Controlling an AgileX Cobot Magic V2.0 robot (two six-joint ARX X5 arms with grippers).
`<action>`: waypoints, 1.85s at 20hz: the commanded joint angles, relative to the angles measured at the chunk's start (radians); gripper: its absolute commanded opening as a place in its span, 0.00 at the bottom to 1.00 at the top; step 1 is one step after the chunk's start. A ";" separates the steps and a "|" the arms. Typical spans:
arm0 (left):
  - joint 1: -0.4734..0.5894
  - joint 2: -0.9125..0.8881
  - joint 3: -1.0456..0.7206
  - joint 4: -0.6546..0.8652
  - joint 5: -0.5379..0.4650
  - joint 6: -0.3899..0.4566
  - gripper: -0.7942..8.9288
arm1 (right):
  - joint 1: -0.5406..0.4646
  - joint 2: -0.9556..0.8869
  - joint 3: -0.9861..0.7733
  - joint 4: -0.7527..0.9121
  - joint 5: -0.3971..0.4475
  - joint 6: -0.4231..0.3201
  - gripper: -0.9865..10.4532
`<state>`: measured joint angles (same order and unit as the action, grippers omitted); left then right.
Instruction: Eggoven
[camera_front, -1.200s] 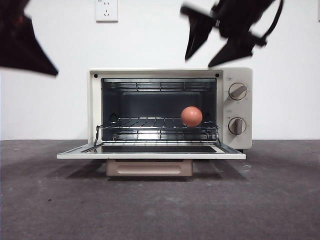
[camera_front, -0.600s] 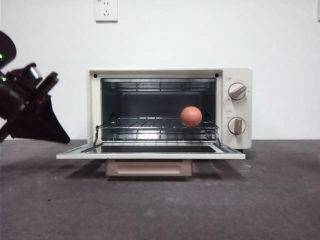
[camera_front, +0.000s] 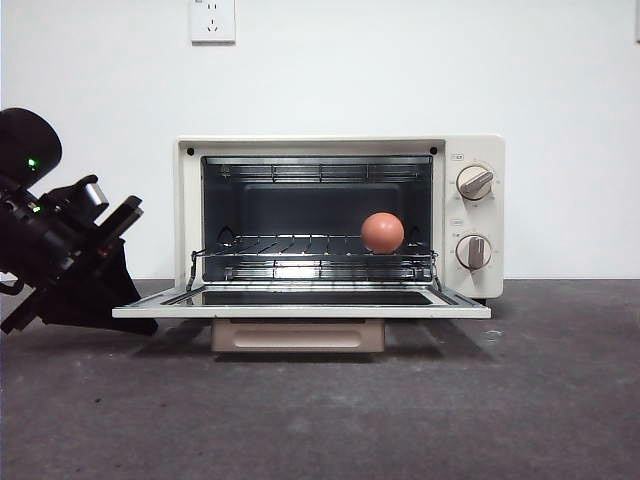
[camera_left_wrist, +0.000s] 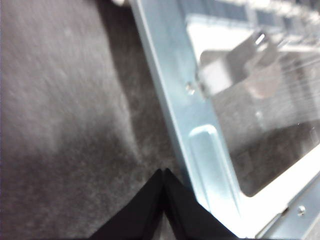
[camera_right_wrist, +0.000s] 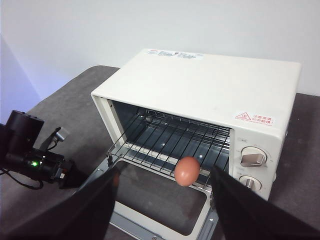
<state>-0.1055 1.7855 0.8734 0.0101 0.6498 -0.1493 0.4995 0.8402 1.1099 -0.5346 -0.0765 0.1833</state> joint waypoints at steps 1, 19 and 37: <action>-0.018 0.017 0.006 0.018 0.008 -0.002 0.09 | 0.008 0.006 0.018 0.009 -0.001 -0.009 0.35; 0.032 0.006 0.050 0.607 0.159 -0.499 0.09 | 0.008 0.008 0.018 -0.045 -0.002 -0.008 0.35; -0.094 -0.545 0.050 -0.144 -0.092 -0.055 0.09 | 0.009 0.069 0.008 -0.222 -0.007 -0.009 0.34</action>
<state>-0.1944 1.2549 0.9100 -0.1234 0.5663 -0.2733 0.4995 0.8982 1.1095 -0.7643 -0.0799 0.1833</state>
